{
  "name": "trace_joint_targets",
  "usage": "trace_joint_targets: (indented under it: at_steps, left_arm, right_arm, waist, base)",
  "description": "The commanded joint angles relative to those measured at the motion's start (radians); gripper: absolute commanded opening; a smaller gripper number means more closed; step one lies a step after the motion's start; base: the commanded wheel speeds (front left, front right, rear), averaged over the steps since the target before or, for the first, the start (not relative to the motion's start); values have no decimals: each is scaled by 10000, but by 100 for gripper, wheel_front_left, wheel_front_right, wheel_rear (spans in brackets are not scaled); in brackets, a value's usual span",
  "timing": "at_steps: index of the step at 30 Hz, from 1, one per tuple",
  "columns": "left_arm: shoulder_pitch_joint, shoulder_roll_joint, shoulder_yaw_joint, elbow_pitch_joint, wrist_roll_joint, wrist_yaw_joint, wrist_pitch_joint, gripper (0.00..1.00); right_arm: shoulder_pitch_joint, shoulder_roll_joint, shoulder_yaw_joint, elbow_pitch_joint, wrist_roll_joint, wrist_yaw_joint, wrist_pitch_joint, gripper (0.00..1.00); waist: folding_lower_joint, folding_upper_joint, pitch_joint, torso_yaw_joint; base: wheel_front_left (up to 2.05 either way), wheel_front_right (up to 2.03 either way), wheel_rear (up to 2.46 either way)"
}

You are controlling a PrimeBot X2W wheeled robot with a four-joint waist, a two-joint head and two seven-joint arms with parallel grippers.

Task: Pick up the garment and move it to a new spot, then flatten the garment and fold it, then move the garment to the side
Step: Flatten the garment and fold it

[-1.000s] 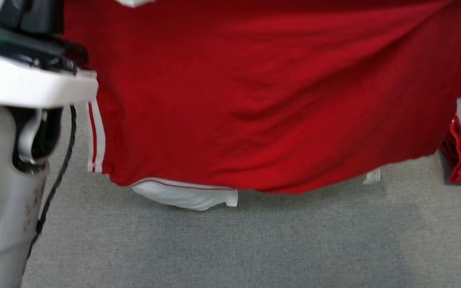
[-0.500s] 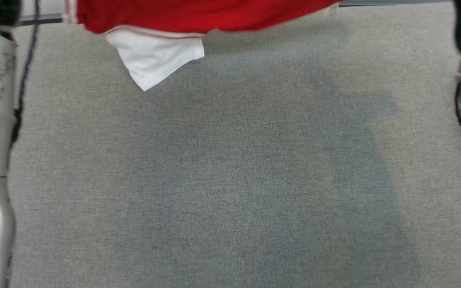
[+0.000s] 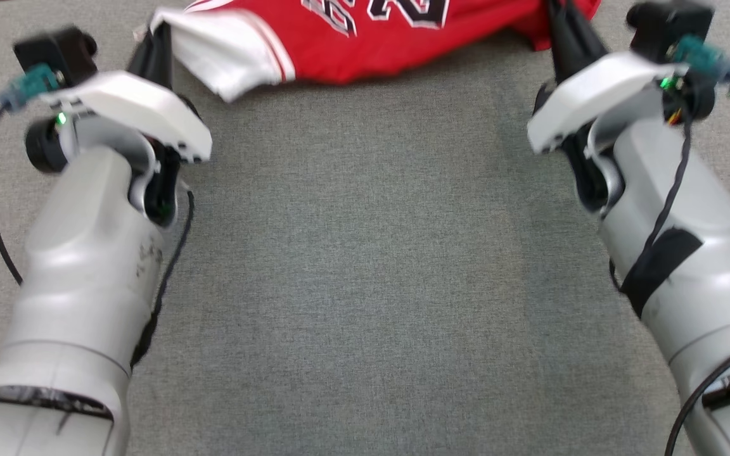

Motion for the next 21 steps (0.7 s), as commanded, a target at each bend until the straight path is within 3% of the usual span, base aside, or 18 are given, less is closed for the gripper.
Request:
trace_joint_targets:
  at_steps: [1,6,16,17,21]
  left_arm:
    - [241,-15,61,-46,-182,-37,-62,0]
    - [1908,318,546,-1286,-295,-34,-74,0]
    - [7304,617,1826,-4974,284,-34,-69,0]
    - [7304,617,1826,-4974,284,-34,-69,0]
    - [9360,621,1852,-6735,557,258,-42,0]
  right_arm:
    - [296,-21,104,70,261,-4,-154,0]
    - [1868,-166,552,-288,1068,-4,-275,0]
    - [6696,-927,792,-3013,1778,-4,-280,0]
    - [6696,-927,792,-3013,1778,-4,-280,0]
    - [8394,-1188,565,-3943,1826,-4,-283,0]
  waist:
    - [0,0,-34,-9]
    - [0,0,-547,-11]
    - [0,0,-2485,76]
    - [0,0,-2485,76]
    - [0,0,-3064,239]
  base:
    - [0,0,0]
    - [0,0,0]
    - [0,0,0]
    - [0,0,0]
    - [0,0,0]
